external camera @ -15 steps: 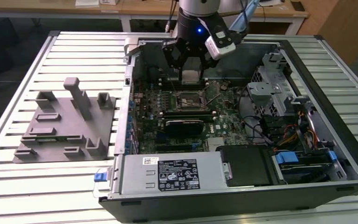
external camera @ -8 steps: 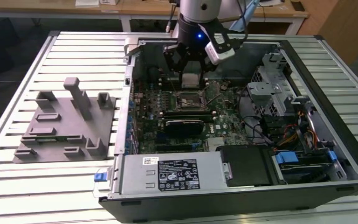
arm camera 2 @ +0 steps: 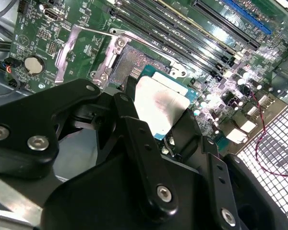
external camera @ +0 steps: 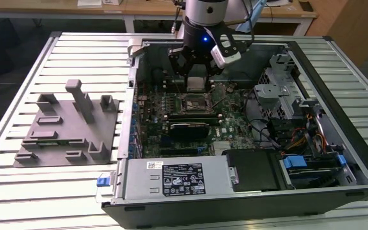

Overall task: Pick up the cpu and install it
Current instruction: 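Place the cpu into insertion slot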

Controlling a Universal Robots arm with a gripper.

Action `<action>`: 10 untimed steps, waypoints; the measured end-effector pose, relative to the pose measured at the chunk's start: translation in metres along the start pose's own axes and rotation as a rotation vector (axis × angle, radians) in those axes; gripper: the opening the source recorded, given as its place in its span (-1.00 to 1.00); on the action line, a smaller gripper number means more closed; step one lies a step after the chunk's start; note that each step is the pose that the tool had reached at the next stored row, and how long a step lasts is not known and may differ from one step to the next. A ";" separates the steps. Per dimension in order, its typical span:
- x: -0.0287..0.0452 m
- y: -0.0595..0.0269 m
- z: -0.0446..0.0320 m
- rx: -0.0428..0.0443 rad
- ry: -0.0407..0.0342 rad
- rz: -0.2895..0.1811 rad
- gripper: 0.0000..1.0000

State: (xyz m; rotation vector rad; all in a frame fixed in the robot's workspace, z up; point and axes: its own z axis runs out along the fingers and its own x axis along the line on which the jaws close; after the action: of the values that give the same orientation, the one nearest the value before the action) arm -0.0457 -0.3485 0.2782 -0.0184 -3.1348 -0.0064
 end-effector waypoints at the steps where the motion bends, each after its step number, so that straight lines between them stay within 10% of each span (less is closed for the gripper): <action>1: 0.0000 0.0000 0.0000 0.0000 0.0000 0.000 0.08; 10: -0.0001 0.0000 0.0000 -0.0001 0.0000 0.001 0.08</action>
State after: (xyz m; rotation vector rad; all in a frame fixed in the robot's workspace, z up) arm -0.0455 -0.3485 0.2782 -0.0204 -3.1348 -0.0065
